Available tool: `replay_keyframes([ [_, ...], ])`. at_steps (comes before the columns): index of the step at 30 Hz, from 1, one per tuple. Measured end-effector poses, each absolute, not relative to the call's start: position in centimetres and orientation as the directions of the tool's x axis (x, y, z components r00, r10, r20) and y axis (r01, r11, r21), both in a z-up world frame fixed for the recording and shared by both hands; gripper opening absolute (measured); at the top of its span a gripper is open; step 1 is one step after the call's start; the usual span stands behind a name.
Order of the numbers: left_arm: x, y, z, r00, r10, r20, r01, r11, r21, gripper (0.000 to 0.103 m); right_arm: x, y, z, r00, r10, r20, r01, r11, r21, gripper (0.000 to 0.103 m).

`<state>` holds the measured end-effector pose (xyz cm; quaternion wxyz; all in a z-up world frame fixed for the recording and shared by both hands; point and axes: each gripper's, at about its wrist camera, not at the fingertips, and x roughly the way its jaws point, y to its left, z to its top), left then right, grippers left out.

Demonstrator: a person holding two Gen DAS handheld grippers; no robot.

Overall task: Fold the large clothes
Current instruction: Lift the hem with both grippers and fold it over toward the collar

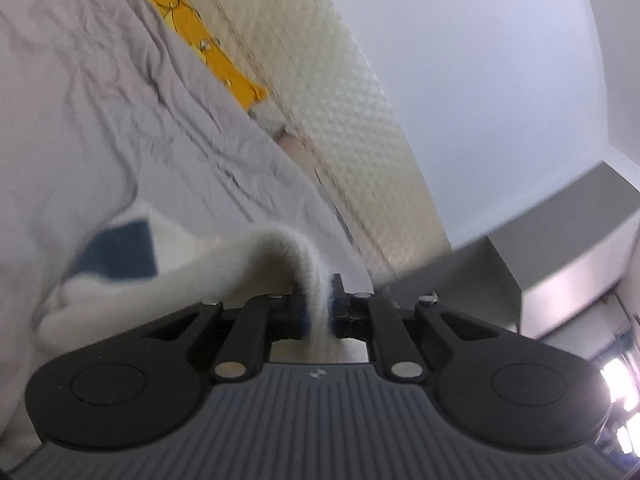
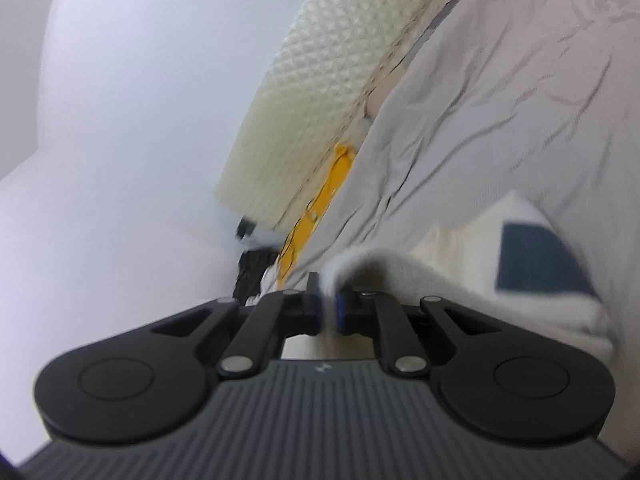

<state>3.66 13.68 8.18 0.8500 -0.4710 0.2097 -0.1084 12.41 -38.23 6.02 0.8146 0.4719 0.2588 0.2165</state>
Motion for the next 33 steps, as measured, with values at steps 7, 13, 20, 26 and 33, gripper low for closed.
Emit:
replay_keyframes([
  [7, 15.8, 12.7, 3.9, 0.91, -0.258, -0.323, -0.118, 0.586, -0.802, 0.011, 22.1, -37.2, 1.2, 0.799, 0.525, -0.294, 0.046, 0.433, 0.9, 0.01],
  [13, 22.3, 13.1, -2.7, 0.902, -0.276, -0.332, -0.112, 0.592, -0.798, 0.011, 27.1, -37.5, -5.3, 0.781, 0.523, -0.34, 0.117, 0.412, 0.903, 0.01],
  [20, 29.5, 14.6, -9.1, 0.873, -0.298, -0.386, -0.164, 0.565, -0.808, 0.012, 32.0, -38.5, -11.8, 0.759, 0.548, -0.351, 0.203, 0.313, 0.928, 0.01],
  [26, 34.1, 14.6, -12.7, 0.841, -0.277, -0.465, -0.195, 0.646, -0.738, 0.012, 34.9, -37.9, -15.2, 0.742, 0.539, -0.399, 0.265, 0.312, 0.912, 0.01],
  [33, 34.6, 15.0, -13.7, 0.825, -0.297, -0.481, -0.195, 0.649, -0.735, 0.012, 35.5, -37.8, -14.7, 0.725, 0.551, -0.413, 0.257, 0.34, 0.905, 0.012],
])
